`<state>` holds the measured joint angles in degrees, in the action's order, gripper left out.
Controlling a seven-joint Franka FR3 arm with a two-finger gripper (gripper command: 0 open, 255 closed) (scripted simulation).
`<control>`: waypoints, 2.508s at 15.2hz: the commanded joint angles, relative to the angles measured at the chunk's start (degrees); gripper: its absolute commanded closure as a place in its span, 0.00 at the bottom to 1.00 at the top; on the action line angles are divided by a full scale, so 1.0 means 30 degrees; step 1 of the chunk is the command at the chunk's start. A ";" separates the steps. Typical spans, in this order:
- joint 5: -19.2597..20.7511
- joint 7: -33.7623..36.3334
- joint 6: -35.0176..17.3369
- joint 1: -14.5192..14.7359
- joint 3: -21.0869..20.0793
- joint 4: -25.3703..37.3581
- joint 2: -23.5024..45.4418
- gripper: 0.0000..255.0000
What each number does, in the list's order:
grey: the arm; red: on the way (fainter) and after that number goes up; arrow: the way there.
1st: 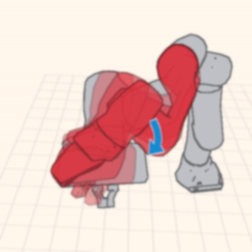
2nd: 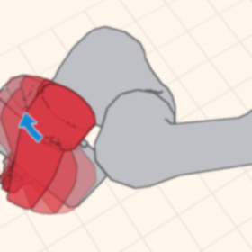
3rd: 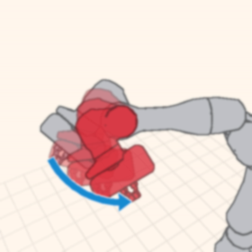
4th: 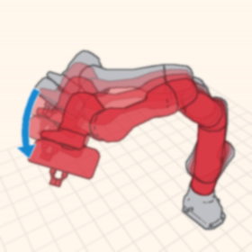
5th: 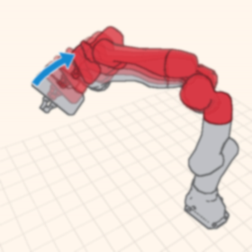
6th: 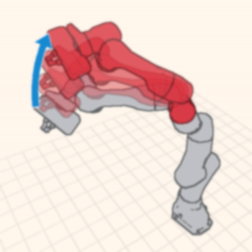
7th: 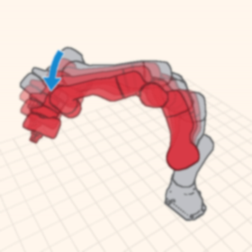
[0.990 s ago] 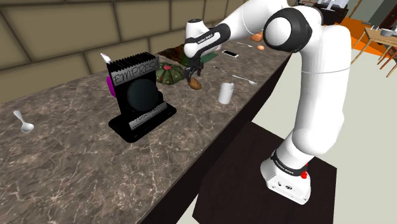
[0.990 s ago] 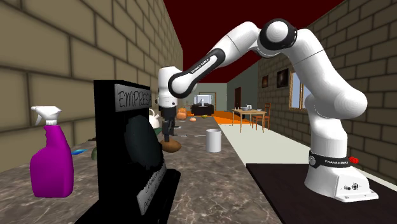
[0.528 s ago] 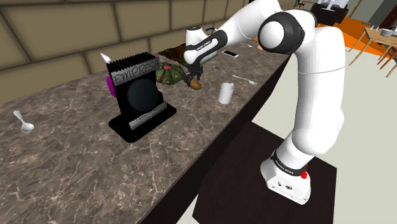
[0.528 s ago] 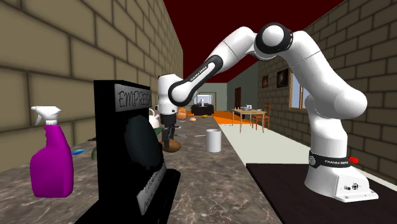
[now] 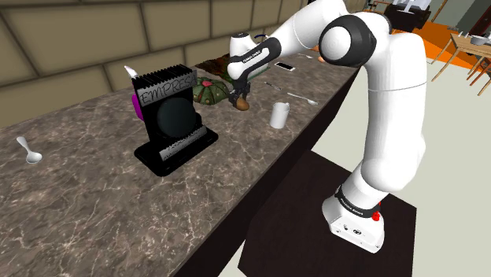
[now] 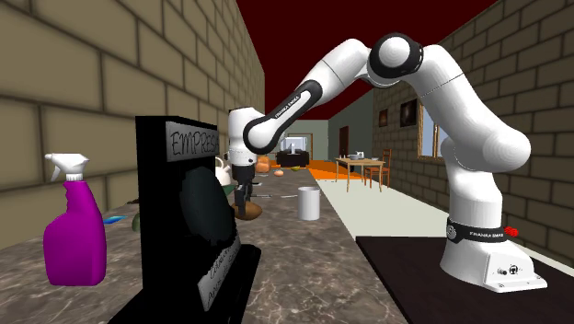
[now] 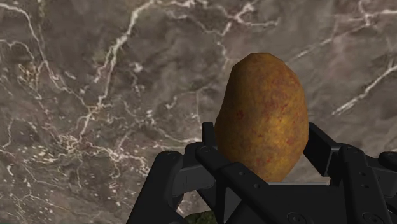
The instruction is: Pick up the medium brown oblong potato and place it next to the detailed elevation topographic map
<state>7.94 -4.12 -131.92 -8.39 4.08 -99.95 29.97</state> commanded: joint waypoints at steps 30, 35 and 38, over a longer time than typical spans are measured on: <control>-0.0204 -0.0605 0.4514 0.0047 -0.0057 0.1947 -0.2582 1.00; -0.0241 -0.0724 0.5458 0.0056 -0.0063 0.2579 -0.2902 1.00; -0.0472 -0.1966 0.5523 -0.0799 0.0257 0.3318 -0.2385 1.00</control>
<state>6.72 -8.84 -115.30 -10.00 4.55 -90.43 22.48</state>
